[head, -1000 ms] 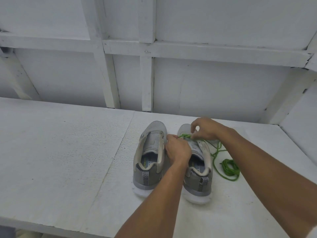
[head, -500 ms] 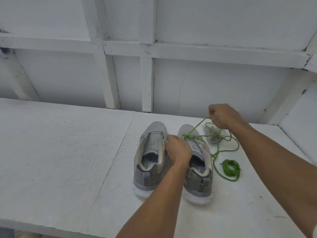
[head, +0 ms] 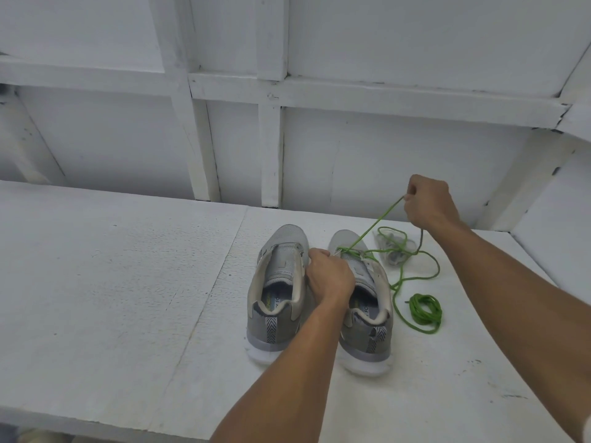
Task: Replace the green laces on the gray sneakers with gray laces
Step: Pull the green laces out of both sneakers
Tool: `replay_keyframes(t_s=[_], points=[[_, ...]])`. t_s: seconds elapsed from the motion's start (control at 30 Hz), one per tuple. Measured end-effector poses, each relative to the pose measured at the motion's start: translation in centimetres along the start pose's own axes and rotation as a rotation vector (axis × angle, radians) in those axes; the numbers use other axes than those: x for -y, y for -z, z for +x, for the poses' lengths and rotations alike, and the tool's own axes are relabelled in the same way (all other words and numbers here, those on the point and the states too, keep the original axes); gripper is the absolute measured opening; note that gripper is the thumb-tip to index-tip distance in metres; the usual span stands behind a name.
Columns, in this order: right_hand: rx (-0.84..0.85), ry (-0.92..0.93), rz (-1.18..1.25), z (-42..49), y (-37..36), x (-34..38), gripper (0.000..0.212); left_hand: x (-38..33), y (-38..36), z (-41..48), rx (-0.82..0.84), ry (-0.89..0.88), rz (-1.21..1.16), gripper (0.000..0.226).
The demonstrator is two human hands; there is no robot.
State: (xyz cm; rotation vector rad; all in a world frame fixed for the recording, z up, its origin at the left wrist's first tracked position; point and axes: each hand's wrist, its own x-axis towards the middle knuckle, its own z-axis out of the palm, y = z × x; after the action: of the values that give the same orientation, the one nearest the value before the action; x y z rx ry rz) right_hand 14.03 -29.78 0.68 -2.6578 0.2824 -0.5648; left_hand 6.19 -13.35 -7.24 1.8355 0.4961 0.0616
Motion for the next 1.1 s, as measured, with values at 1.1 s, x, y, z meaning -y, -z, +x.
replay_keyframes(t_s=[1.1], points=[[0.521, -0.188, -0.023, -8.6, -3.5, 2.0, 0.027, -4.5, -1.7, 6.8, 0.486, -0.56, 0.883, 0.026]])
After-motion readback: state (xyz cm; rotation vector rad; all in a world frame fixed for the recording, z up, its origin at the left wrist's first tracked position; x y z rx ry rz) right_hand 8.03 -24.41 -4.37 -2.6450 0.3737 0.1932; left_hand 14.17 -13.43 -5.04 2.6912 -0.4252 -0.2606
